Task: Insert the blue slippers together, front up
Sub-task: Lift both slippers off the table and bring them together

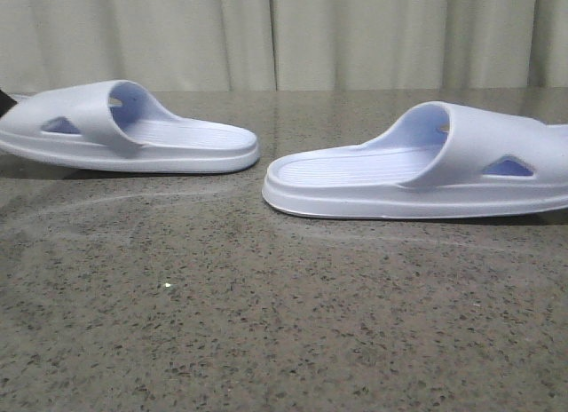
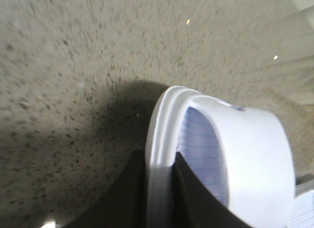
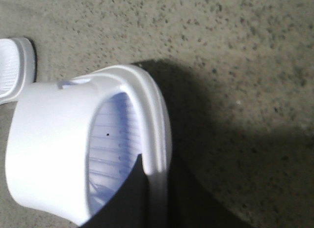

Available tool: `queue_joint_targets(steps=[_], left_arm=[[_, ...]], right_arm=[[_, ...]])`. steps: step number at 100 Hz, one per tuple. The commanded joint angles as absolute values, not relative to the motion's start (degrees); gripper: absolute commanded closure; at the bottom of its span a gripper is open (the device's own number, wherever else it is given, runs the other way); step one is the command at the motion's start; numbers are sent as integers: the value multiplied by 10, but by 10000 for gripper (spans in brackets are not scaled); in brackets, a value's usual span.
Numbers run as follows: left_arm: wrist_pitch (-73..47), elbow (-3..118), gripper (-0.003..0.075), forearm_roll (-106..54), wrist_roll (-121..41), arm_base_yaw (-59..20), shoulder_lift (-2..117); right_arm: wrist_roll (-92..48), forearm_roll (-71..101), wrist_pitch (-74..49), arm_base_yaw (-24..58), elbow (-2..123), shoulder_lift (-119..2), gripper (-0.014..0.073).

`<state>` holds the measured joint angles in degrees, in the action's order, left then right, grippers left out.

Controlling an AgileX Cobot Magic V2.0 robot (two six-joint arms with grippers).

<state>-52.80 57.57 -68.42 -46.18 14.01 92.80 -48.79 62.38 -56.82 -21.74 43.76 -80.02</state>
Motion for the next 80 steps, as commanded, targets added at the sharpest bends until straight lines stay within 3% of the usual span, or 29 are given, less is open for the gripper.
queue_joint_targets(steps=[1,20,41,80], left_arm=[[-561,590,705,-718,-469,167,874],[-625,590,705,-748,-470,218,817],[-669,590,705,-792,-470,220,804],[-720,590,705,-831,-471,218,804]], right_arm=[[-496,671,-600,-221,474,-787,697],[-504,754,-642,-221,522,-787,697],[-529,867,-705,-221,561,-784,696],[-537,884,-712,-198,585,-787,694]])
